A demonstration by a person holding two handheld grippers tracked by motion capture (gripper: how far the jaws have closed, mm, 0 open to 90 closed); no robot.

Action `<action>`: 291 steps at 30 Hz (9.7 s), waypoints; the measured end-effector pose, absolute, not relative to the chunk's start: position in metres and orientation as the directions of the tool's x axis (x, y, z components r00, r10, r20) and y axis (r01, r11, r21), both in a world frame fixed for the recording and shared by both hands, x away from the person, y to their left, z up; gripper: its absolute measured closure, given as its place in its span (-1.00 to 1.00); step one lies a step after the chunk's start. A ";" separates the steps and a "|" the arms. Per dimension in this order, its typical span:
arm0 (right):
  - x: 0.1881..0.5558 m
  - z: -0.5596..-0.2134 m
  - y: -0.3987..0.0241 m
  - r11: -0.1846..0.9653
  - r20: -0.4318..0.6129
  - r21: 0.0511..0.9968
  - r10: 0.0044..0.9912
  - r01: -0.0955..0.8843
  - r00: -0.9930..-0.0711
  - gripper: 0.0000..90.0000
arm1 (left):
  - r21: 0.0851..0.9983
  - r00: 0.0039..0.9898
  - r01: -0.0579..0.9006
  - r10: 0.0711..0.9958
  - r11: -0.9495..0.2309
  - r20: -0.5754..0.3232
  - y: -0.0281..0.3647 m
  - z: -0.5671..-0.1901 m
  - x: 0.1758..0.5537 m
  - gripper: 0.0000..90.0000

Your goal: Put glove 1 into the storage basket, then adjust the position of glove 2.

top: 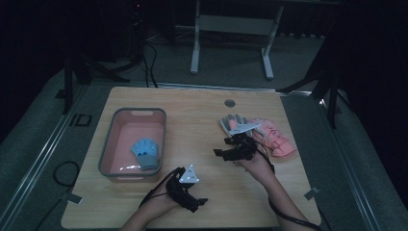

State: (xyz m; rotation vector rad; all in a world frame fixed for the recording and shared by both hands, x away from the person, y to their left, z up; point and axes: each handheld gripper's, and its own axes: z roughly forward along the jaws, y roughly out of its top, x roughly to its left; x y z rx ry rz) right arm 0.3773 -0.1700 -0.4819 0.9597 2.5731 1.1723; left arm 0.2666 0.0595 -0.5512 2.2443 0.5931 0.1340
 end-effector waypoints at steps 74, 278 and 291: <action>0.358 -0.511 -0.163 0.192 0.107 0.742 0.913 0.643 -0.395 0.97 | 0.770 0.882 0.351 0.465 -0.532 -0.080 0.066 -0.558 0.257 -0.94; 0.335 -0.479 -0.161 0.271 0.099 0.713 0.875 0.647 -0.475 0.95 | 0.762 0.891 0.335 0.449 -0.555 -0.065 0.065 -0.563 0.253 -0.94; 0.337 -0.495 -0.152 0.265 0.109 0.720 0.870 0.642 -0.481 0.53 | 0.762 0.889 0.342 0.452 -0.549 -0.073 0.065 -0.563 0.252 -0.94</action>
